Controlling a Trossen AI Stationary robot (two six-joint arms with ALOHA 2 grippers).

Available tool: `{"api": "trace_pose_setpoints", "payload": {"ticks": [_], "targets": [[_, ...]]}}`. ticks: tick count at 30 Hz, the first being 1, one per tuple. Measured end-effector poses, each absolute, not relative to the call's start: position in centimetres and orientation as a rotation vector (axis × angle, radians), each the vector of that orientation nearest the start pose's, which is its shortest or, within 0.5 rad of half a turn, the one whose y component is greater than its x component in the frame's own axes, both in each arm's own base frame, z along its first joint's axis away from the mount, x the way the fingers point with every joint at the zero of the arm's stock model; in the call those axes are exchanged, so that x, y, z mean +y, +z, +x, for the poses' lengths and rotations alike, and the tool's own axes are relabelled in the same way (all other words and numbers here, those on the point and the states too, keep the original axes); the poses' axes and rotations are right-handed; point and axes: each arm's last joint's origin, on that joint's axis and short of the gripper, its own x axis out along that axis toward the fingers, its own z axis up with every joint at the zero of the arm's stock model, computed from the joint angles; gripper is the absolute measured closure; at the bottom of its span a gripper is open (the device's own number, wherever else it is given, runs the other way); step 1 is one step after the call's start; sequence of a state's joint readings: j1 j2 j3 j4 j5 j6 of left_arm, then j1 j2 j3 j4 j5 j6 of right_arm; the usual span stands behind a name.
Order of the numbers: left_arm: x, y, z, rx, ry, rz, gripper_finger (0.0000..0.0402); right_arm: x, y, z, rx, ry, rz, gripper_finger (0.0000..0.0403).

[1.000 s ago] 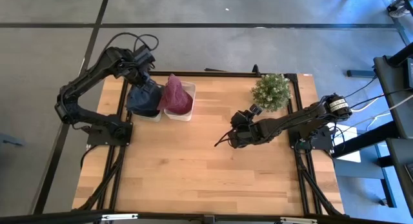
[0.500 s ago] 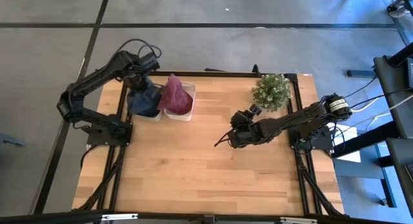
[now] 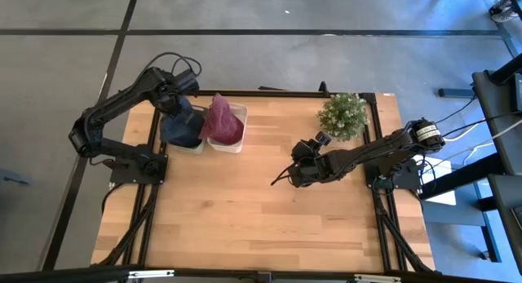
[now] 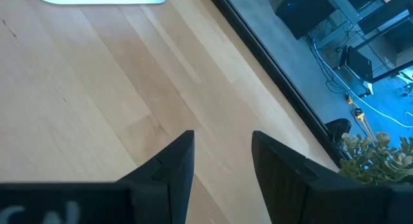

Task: Pick & Place hat
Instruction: Put the blue cap into the gray bin, then return to Home Position

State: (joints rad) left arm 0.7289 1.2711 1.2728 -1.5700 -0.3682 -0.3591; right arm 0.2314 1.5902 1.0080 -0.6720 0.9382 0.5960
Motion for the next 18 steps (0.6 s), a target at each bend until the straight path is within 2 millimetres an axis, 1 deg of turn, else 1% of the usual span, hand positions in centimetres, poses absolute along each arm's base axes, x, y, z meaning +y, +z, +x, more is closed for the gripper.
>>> {"api": "trace_pose_setpoints", "payload": {"ticks": [4,7,13,15,18], "targets": [[12.2,33.4,12.0,1.376,1.156,-0.501,0.0316,4.4,20.2,28.7,0.825,-0.873,-0.194,0.0247],[11.1,34.5,10.8,1.286,1.155,-0.490,0.0316,4.4,20.2,28.7,0.831,-0.863,-0.211,0.0247],[8.8,36.1,8.7,1.121,1.092,-0.514,0.0316,4.6,20.3,28.9,0.813,-0.856,-0.201,0.0247],[7.8,36.7,8.2,0.981,1.003,-0.513,0.0316,4.9,20.3,28.8,0.806,-0.846,-0.193,0.0247],[6.3,37.7,8.0,0.740,0.741,-0.473,0.0315,5.8,20.4,29.0,0.770,-0.817,-0.175,0.0247]]}}
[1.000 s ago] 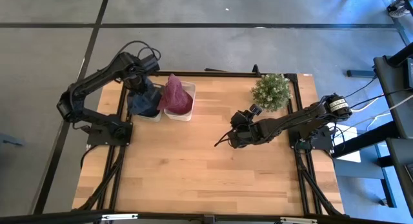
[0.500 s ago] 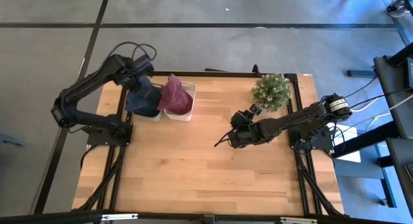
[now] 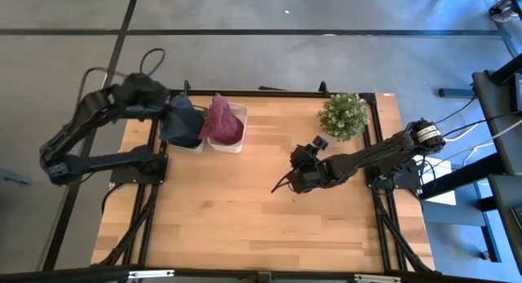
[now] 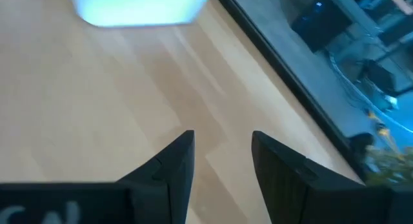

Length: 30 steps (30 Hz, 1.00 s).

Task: Pick & Place hat
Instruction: Return to Home Position

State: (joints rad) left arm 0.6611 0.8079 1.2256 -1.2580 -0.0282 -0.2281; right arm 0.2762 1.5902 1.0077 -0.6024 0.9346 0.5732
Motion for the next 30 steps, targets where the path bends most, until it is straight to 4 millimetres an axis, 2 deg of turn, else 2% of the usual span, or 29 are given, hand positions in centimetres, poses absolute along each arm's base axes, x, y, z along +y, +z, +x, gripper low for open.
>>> {"api": "trace_pose_setpoints", "payload": {"ticks": [2,4,8,12,16,21,25,30], "targets": [[5.2,37.7,7.6,0.625,0.587,-0.427,0.0316,6.4,20.5,29.1,0.745,-0.796,-0.162,0.0247],[4.1,36.6,7.0,0.574,0.464,-0.392,0.0316,6.8,20.6,29.2,0.728,-0.780,-0.157,0.0247],[2.8,32.5,6.7,0.536,0.287,-0.406,0.0314,7.5,20.6,29.1,0.719,-0.760,-0.156,0.0247],[2.4,28.5,7.9,0.442,0.112,-0.373,0.0315,7.7,20.9,29.5,0.670,-0.746,-0.123,0.0247],[2.1,26.8,9.4,0.255,-0.024,-0.288,0.0315,8.1,21.1,30.4,0.615,-0.709,-0.125,0.0247],[1.7,25.1,10.9,0.082,-0.056,-0.172,0.0311,8.9,19.9,31.6,0.594,-0.671,-0.132,0.0247],[1.3,22.8,11.9,-0.011,0.015,-0.156,0.0311,9.3,18.1,32.1,0.633,-0.664,-0.178,0.0247],[0.6,20.0,12.4,0.039,0.089,-0.148,0.0311,9.2,16.0,31.4,0.533,-0.645,-0.084,0.0247]]}}
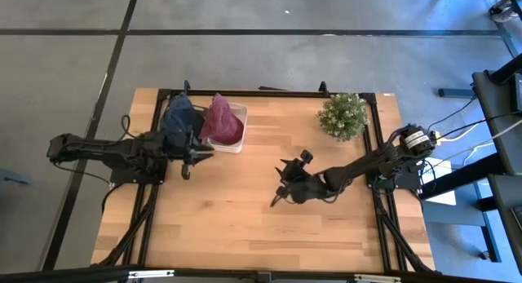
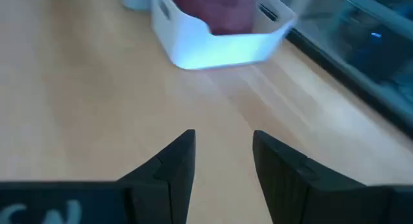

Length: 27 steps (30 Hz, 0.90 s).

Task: Pick & Place hat
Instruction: Return to Home Position

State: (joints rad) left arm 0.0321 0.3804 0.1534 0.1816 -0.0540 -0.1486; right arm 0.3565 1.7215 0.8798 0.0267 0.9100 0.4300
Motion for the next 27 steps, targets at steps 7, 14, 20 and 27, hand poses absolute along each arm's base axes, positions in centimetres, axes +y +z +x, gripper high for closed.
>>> {"api": "trace_pose_setpoints", "payload": {"ticks": [7,14,20,27], "targets": [[-0.5,18.9,12.3,0.117,-0.024,-0.104,0.0315,9.1,13.5,28.7,0.339,-0.416,0.032,0.0247],[-0.5,18.3,12.2,0.176,0.005,-0.073,0.0311,8.5,13.6,26.8,0.198,-0.322,0.072,0.0247],[-0.5,18.1,12.1,0.154,-0.017,-0.034,0.0314,7.8,15.6,25.2,0.130,-0.310,0.064,0.0247],[-0.5,16.2,11.6,0.073,-0.030,-0.062,0.0315,6.6,16.2,23.6,0.102,-0.330,0.082,0.0247]]}}
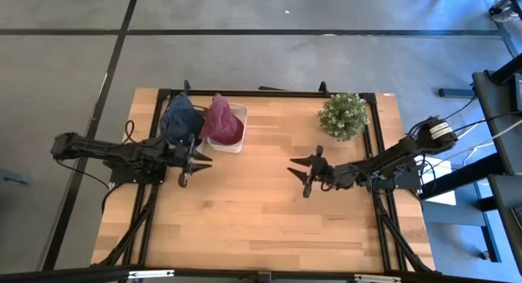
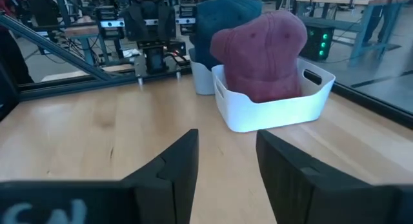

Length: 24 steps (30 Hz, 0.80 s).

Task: Pick & Place hat
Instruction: Return to Home Position

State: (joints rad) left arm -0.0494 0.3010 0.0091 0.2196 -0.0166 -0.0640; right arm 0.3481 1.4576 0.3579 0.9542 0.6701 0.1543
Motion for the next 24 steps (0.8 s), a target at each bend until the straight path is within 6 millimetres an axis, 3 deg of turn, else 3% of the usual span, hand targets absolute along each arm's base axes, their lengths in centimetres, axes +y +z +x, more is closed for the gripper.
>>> {"api": "trace_pose_setpoints", "payload": {"ticks": [6,21,24], "targets": [[-0.5,16.5,11.3,0.040,-0.014,-0.074,0.0315,5.9,16.2,22.1,0.068,-0.340,0.103,0.0247],[0.1,16.6,10.0,-0.002,0.152,-0.051,0.0312,3.7,14.4,15.9,-0.016,-0.289,0.197,0.0247],[0.1,16.8,9.8,-0.027,0.151,-0.042,0.0311,3.6,14.3,15.6,-0.001,-0.296,0.174,0.0247]]}}
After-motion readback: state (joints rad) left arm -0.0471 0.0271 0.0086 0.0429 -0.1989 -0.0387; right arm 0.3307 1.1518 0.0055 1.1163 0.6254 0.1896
